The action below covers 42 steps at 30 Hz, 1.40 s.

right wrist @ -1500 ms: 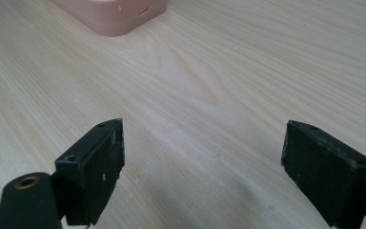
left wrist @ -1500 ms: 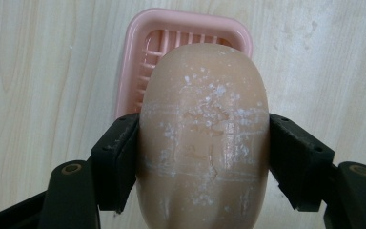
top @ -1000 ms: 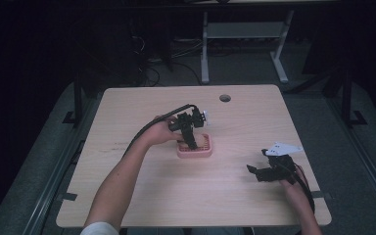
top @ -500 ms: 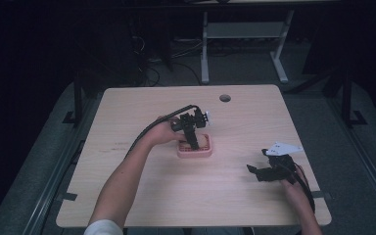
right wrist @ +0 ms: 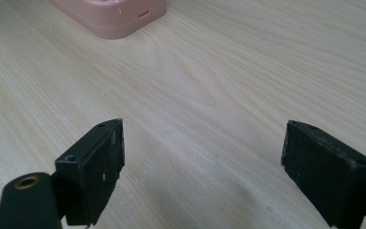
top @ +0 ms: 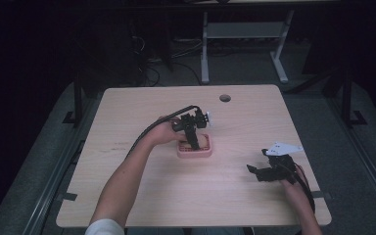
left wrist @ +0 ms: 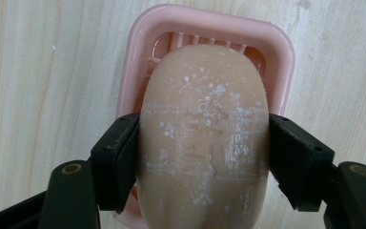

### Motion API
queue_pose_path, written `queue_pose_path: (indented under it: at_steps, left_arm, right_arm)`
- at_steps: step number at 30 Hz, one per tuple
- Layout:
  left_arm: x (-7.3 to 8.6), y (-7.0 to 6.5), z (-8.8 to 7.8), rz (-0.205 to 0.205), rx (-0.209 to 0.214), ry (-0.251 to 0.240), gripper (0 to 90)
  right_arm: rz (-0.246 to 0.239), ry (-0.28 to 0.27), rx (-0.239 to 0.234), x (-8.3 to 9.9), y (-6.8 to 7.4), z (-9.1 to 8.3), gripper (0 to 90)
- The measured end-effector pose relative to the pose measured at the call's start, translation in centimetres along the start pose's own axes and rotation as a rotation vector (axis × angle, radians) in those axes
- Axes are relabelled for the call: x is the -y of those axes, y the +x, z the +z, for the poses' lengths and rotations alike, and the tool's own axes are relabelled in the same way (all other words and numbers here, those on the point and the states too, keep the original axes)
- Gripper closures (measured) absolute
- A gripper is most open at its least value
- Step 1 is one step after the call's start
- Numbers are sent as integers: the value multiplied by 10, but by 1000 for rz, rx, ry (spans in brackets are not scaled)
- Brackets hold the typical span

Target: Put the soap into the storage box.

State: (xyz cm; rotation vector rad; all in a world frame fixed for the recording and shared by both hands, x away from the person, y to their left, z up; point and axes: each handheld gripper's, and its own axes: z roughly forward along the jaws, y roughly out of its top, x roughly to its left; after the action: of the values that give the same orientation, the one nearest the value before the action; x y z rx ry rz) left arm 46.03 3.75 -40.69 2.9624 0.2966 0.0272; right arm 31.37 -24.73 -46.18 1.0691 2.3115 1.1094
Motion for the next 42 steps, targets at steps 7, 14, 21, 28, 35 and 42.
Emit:
queue_pose_path:
  at_steps: [7, 14, 21, 28, 35, 42]
  left_arm:
    - [-1, 0, 3, 0, 1, 13, 316]
    - [-2, 0, 4, 2, -6, 17, 316]
    - [-2, -1, 5, -1, -12, 17, 316]
    - [-3, -1, 8, 8, -15, 35, 316]
    - [-2, -3, 7, 17, -22, 42, 314]
    - [-1, -6, -2, 19, -18, 12, 276]
  right_arm:
    - [0, 0, 0, 0, 0, 0, 139]
    - [-5, -2, 1, 0, 0, 0, 139]
    - [-8, 0, 0, 0, 0, 0, 139]
    - [-3, 3, 0, 0, 1, 1, 139]
    - [-5, 2, 0, 0, 1, 0, 139]
    - [-11, 2, 2, -1, 1, 1, 139]
